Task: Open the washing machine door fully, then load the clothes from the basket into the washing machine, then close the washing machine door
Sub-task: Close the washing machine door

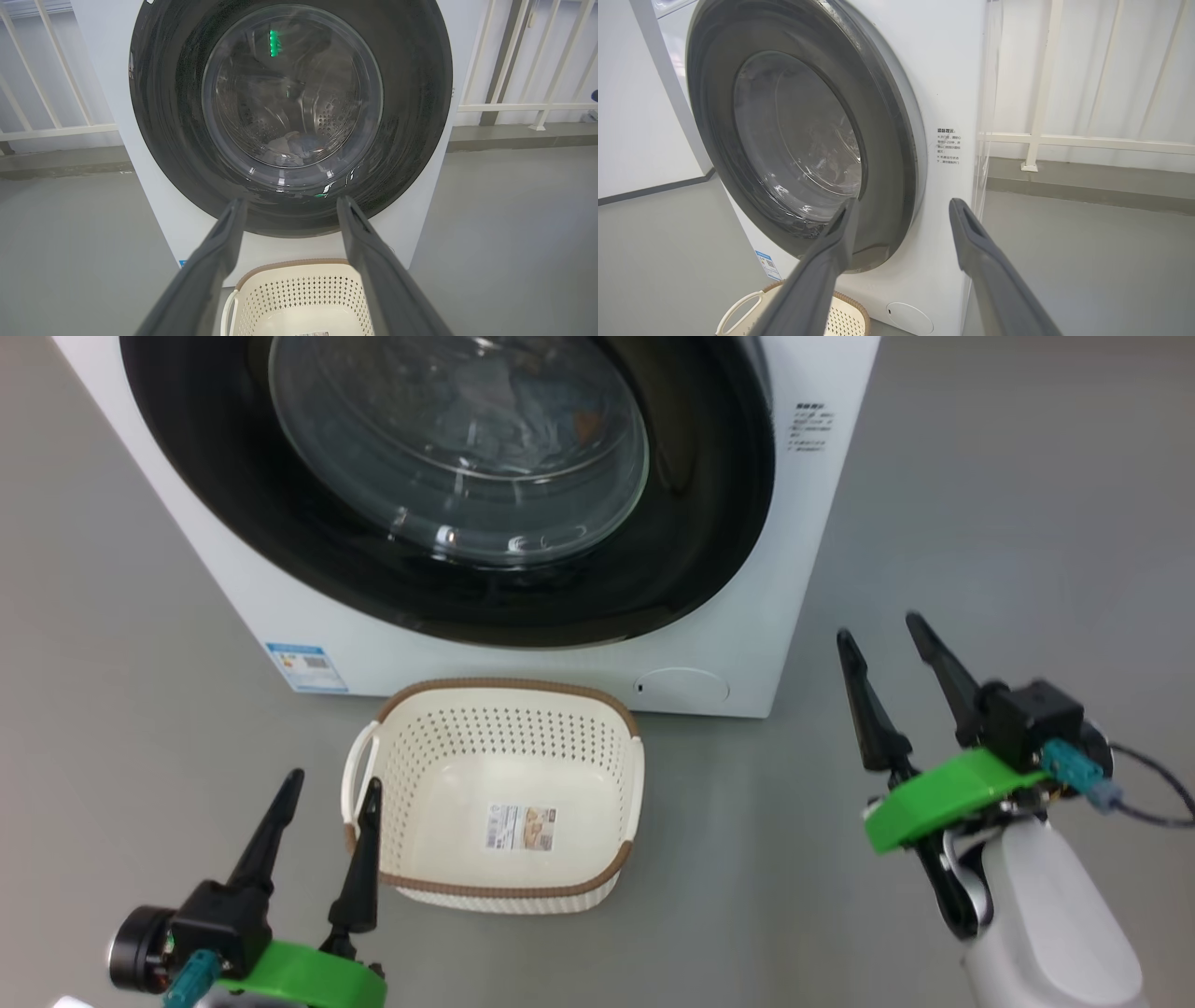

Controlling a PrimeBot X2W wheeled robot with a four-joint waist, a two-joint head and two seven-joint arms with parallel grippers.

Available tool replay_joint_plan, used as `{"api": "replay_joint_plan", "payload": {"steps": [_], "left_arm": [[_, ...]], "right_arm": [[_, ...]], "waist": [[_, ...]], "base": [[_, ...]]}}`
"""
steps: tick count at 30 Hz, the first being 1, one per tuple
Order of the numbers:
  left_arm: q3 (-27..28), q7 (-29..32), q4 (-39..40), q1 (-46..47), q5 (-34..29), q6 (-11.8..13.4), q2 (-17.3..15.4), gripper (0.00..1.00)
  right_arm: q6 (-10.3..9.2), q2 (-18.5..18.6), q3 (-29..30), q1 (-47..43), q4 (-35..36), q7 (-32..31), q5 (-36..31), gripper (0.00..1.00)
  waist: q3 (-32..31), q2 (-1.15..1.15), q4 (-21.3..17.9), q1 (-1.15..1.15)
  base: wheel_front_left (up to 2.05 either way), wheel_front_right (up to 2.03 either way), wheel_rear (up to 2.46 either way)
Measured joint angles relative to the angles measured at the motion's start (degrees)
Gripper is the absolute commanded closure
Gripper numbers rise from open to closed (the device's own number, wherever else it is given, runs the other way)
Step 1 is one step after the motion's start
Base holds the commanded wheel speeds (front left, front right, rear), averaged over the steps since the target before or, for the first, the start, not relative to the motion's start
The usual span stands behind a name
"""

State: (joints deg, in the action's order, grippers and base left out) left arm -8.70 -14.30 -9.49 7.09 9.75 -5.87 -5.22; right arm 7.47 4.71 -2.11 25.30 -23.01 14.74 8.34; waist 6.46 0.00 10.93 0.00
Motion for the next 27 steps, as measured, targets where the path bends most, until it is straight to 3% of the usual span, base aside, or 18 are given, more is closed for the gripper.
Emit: {"api": "replay_joint_plan", "payload": {"steps": [15, 27], "left_arm": [[-0.1, 1.2, -0.1, -5.4, 0.5, 0.3, -1.4, 0.0], [-0.3, 2.0, 0.5, -7.3, 1.1, 1.1, -1.8, 0.0]], "right_arm": [[0.0, -1.6, 4.8, -18.1, 10.1, -1.3, -0.2, 0.0], [0.0, -2.0, 5.0, -26.4, 18.4, -4.8, 0.9, 0.0]], "waist": [[-5.8, 0.0, -4.3, 0.0], [-8.0, 0.0, -6.5, 0.0]], "base": [[0.0, 0.0, 0.0], [0.0, 0.0, 0.0]]}}
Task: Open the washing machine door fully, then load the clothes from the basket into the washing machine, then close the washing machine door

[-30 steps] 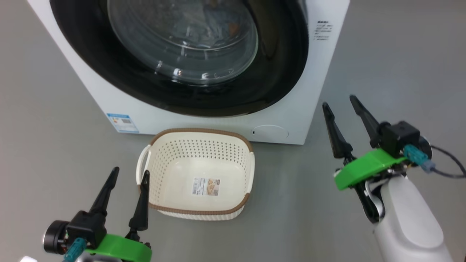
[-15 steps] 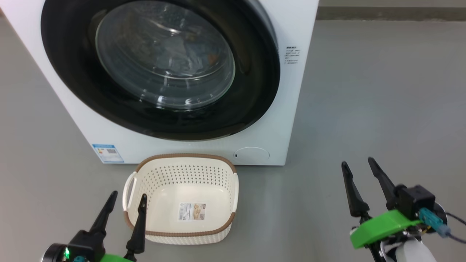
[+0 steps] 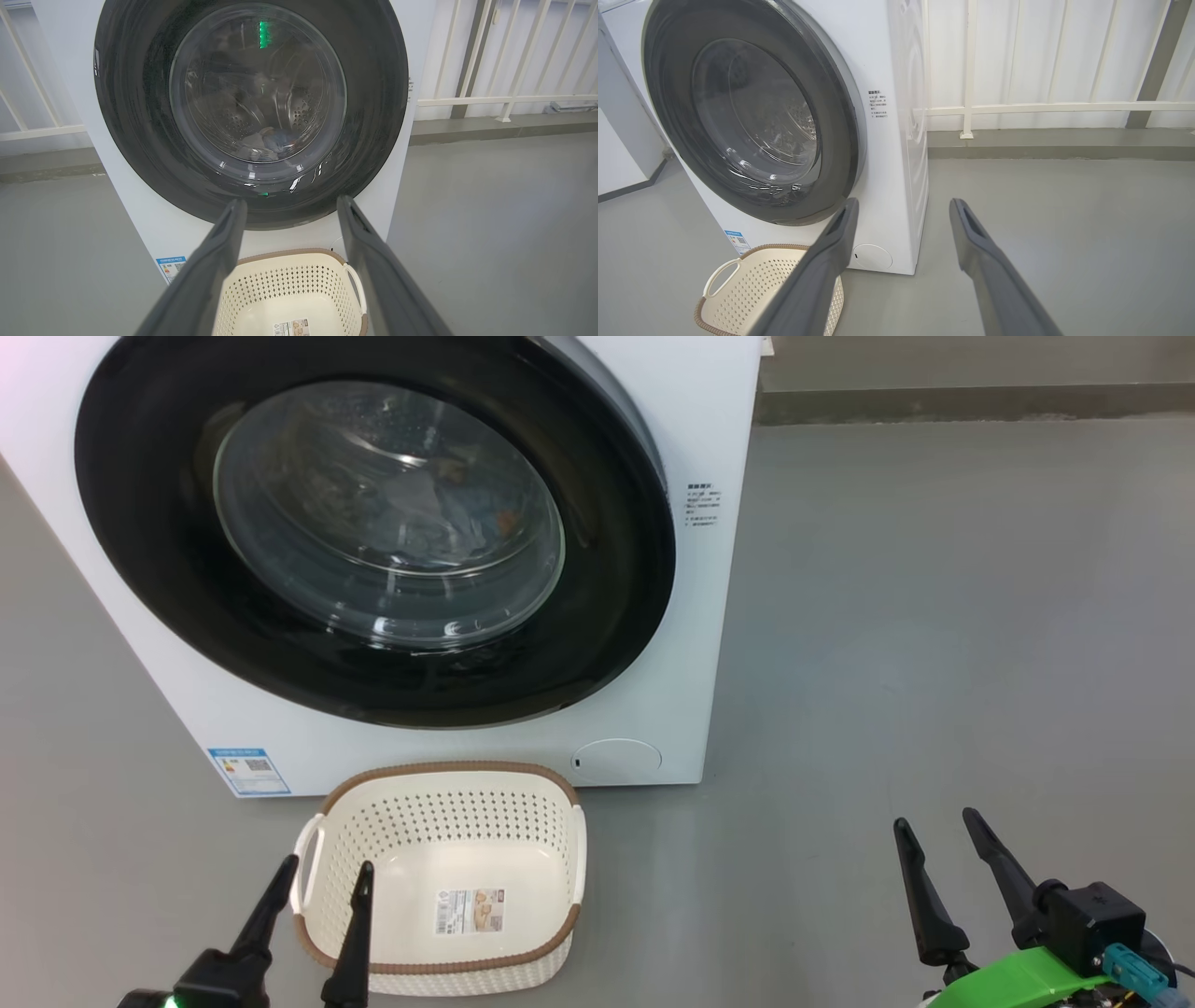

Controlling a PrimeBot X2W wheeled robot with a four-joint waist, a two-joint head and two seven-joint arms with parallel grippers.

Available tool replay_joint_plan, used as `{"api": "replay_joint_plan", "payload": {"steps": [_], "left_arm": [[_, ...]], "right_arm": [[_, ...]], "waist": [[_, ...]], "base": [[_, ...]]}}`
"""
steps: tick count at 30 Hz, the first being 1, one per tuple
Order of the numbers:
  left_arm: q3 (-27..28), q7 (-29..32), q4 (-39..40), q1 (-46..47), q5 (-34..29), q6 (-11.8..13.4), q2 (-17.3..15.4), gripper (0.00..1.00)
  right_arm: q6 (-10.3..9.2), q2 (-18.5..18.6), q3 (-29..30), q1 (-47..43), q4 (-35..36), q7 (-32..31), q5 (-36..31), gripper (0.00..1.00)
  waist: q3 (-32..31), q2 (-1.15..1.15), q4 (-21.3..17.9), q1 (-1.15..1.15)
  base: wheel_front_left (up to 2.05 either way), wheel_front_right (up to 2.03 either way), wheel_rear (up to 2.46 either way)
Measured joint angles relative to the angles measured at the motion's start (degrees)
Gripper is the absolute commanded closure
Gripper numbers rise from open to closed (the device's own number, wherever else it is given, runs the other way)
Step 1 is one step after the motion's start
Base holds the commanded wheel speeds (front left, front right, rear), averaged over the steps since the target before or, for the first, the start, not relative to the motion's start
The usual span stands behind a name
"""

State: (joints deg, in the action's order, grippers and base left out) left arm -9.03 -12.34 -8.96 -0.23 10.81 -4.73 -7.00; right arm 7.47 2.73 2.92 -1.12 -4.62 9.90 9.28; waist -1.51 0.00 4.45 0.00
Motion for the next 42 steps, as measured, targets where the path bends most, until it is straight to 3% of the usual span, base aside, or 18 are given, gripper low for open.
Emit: {"api": "replay_joint_plan", "payload": {"steps": [40, 41, 42], "left_arm": [[-1.5, 0.2, 1.0, -0.6, 1.5, 2.7, -1.2, 0.0], [-1.5, 0.2, 0.9, -0.6, 1.5, 2.7, -1.2, 1.0], [-1.6, 0.2, 0.4, -0.7, 1.5, 2.7, -1.0, 1.0]], "right_arm": [[0.0, -0.1, 0.8, -1.5, 3.0, -1.3, 0.5, 0.0], [0.0, -0.1, 0.8, -1.5, 2.9, -1.3, 0.5, 1.0], [0.0, -0.1, 0.8, -1.5, 2.3, -1.3, 0.5, 1.0]], "waist": [[0.7, 0.0, 0.4, 0.0], [0.7, 0.0, 0.5, 0.0], [0.7, 0.0, 0.5, 0.0]], "base": [[0.0, 0.0, 0.0], [0.0, 0.0, 0.0], [0.0, 0.0, 0.0]]}}
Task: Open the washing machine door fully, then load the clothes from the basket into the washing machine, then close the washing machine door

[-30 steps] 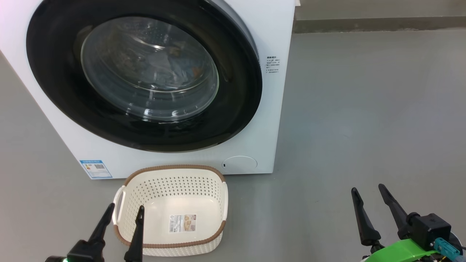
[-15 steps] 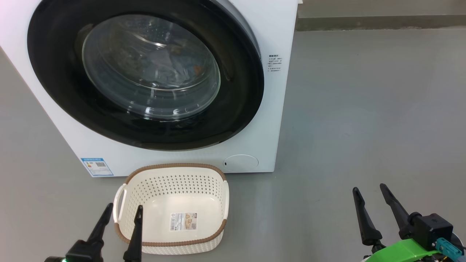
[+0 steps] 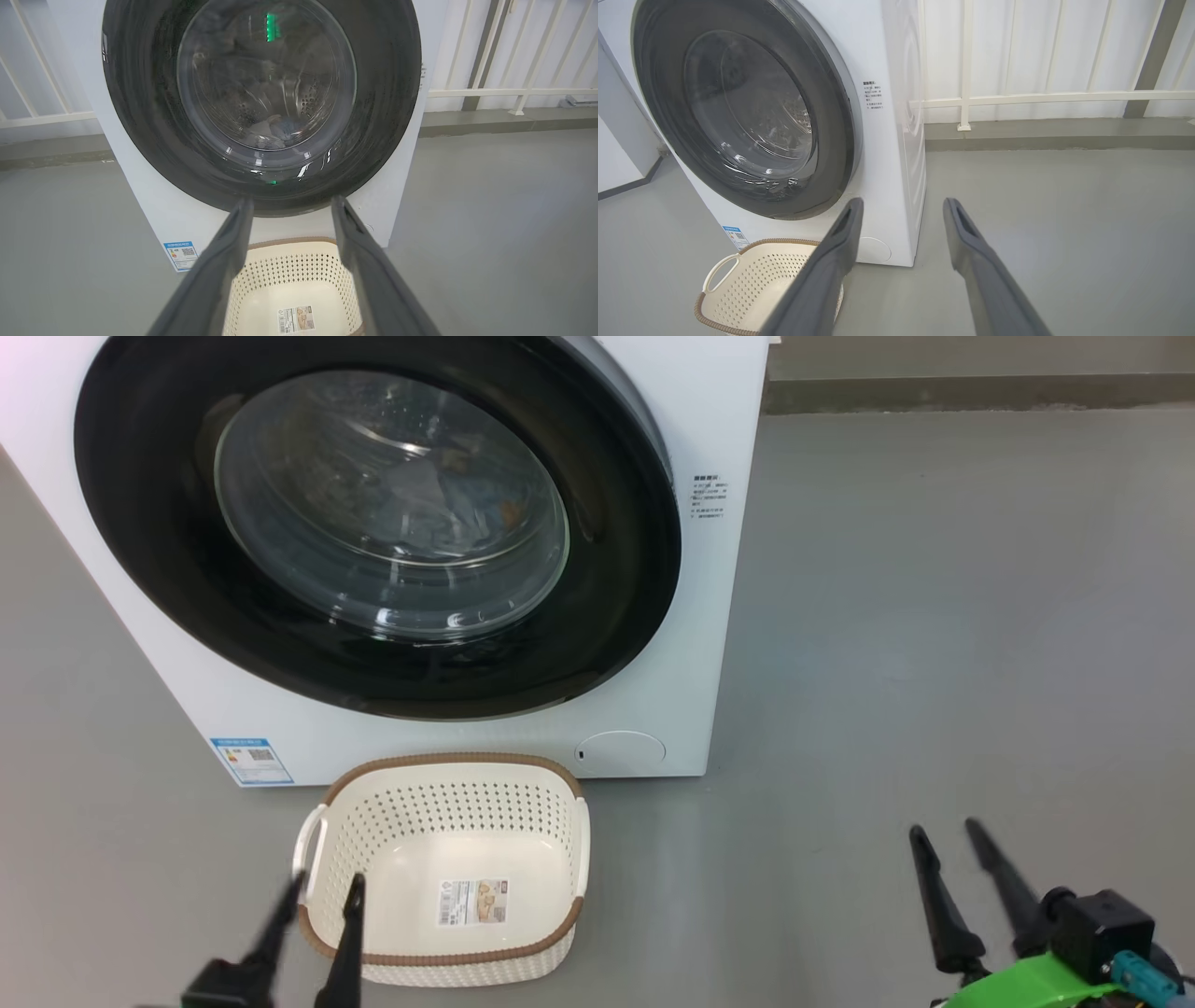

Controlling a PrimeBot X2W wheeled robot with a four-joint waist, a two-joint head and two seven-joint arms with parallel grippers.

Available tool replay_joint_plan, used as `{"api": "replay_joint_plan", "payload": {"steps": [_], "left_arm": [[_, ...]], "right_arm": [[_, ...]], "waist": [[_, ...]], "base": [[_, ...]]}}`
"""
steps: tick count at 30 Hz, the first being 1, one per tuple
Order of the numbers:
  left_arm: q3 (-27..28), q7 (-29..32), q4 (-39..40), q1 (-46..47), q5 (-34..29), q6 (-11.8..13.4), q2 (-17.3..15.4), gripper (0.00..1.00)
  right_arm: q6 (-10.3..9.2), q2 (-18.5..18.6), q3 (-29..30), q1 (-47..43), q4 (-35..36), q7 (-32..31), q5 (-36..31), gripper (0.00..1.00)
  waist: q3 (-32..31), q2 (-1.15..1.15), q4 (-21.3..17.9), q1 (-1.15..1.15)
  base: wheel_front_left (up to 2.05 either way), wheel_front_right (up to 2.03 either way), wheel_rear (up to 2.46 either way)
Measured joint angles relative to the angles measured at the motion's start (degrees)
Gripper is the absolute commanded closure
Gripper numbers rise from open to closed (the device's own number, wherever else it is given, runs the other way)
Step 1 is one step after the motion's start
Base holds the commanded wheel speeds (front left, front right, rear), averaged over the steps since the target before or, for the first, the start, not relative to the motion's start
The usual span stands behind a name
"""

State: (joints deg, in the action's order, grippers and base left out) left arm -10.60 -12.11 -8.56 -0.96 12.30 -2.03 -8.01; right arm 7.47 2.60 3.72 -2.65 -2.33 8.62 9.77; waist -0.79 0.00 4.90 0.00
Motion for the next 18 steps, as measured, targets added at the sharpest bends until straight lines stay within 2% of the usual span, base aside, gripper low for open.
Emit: {"api": "replay_joint_plan", "payload": {"steps": [5, 18], "left_arm": [[-0.6, 0.0, -3.1, -1.9, 0.3, 0.0, 1.6, 1.0], [0.7, 2.0, -3.5, -2.0, 8.4, -0.3, 1.9, 1.0]], "right_arm": [[0.0, -0.5, 0.0, -1.2, -3.7, 0.0, 0.2, 1.0], [0.0, -0.5, 0.3, -1.1, -4.6, -1.6, 8.6, 1.0]], "waist": [[0.0, 0.0, 0.0, 0.0], [0.1, 0.0, -0.6, 0.01]], "base": [[0.0, 0.0, 0.0], [0.0, 0.0, 0.0]]}}
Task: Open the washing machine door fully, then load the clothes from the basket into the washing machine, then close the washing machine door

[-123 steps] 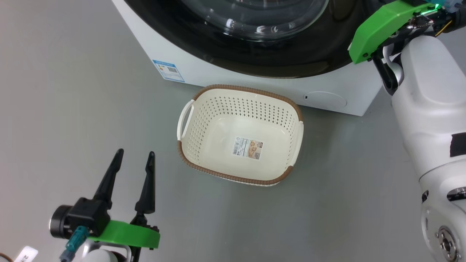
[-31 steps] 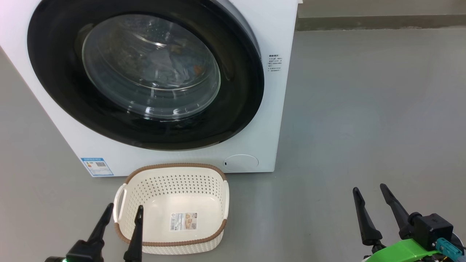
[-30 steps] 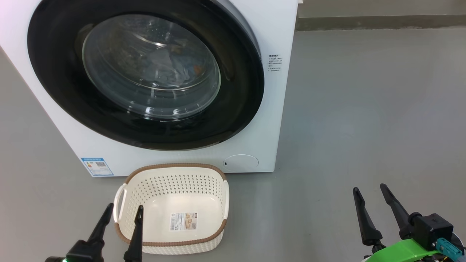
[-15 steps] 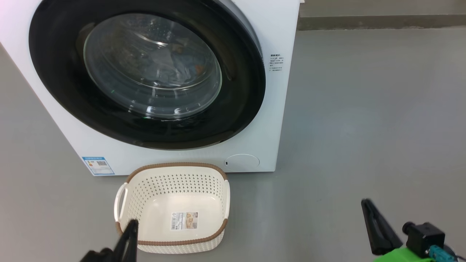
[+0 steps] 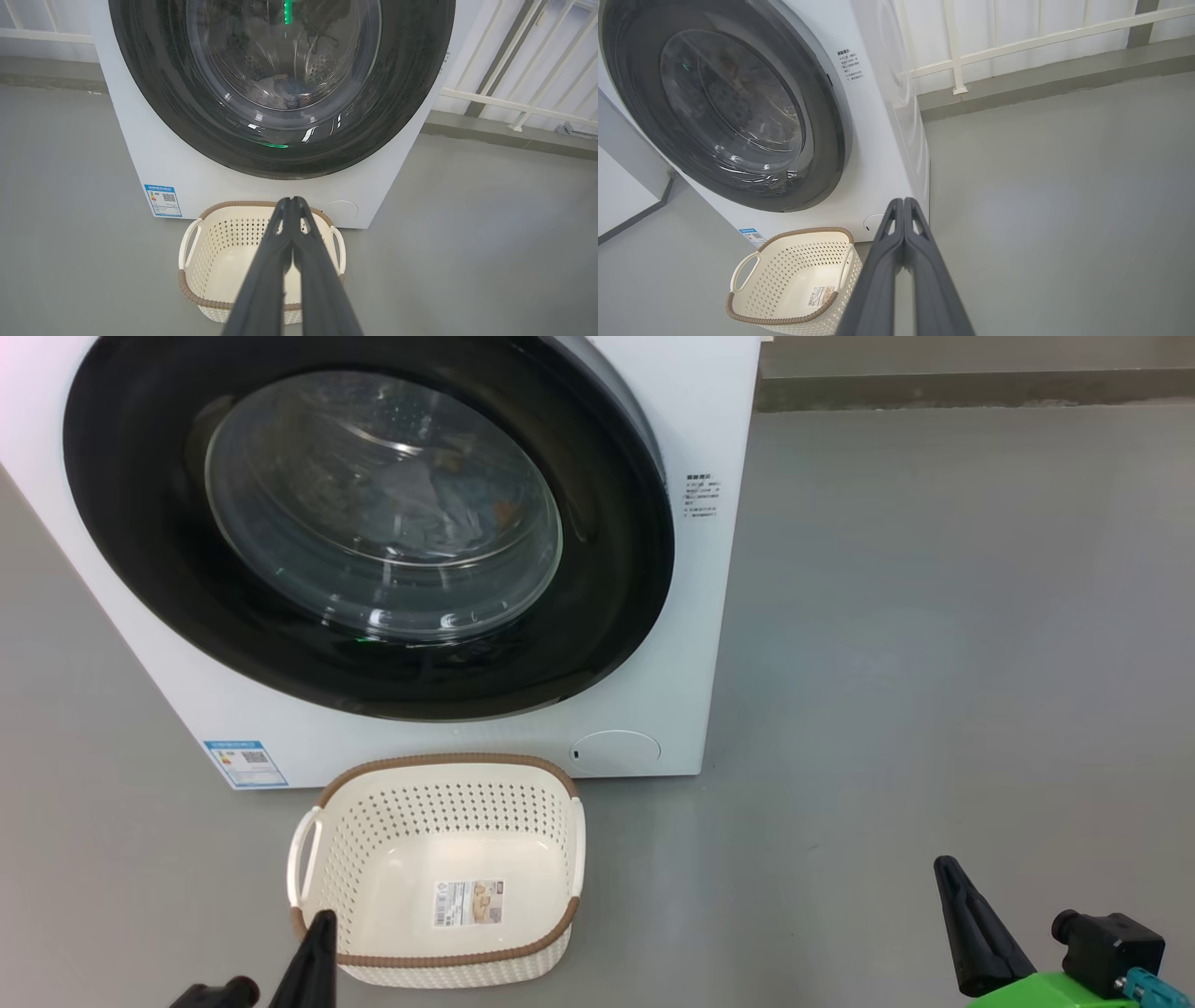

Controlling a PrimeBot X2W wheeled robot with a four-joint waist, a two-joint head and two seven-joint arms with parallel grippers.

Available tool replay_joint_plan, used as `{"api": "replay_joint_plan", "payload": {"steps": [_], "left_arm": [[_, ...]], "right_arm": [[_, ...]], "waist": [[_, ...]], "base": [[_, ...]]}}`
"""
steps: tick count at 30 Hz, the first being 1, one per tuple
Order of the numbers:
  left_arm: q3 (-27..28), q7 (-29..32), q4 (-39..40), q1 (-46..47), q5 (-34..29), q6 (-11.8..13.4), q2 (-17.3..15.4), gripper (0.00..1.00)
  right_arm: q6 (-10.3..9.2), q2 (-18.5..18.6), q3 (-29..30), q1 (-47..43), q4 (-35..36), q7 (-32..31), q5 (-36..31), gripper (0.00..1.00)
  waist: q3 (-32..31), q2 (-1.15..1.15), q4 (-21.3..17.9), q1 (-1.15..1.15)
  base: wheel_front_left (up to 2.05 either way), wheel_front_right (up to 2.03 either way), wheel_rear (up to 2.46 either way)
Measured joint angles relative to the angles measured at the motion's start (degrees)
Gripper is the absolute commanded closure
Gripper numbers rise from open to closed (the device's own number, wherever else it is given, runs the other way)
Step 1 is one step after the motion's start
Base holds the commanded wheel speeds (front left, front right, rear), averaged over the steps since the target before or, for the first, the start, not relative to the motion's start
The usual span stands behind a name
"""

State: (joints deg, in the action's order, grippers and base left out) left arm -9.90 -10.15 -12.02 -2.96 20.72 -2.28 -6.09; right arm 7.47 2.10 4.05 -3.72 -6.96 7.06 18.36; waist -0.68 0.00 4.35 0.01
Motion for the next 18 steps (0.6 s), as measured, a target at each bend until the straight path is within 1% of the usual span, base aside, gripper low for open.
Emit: {"api": "replay_joint_plan", "payload": {"steps": [14, 15, 18], "left_arm": [[1.7, 2.0, -0.4, 0.2, 8.0, -0.5, 0.5, 1.0], [1.9, 2.3, -0.4, 0.3, 9.3, -0.6, 0.6, 1.0], [2.4, 2.7, -0.5, 0.3, 11.3, -0.8, 0.7, 1.0]], "right_arm": [[0.0, 0.0, 0.3, 0.2, -1.0, -1.6, 7.8, 1.0], [0.0, 0.0, 0.4, 0.2, -1.1, -2.0, 9.7, 1.0], [0.0, 0.0, 0.5, 0.3, -1.3, -2.0, 11.3, 1.0]], "waist": [[0.1, 0.0, -0.5, 0.0], [0.1, 0.0, -0.6, 0.0], [0.1, 0.0, -0.7, 0.0]], "base": [[0.0, 0.0, 0.0], [0.0, 0.0, 0.0], [0.0, 0.0, 0.0]]}}
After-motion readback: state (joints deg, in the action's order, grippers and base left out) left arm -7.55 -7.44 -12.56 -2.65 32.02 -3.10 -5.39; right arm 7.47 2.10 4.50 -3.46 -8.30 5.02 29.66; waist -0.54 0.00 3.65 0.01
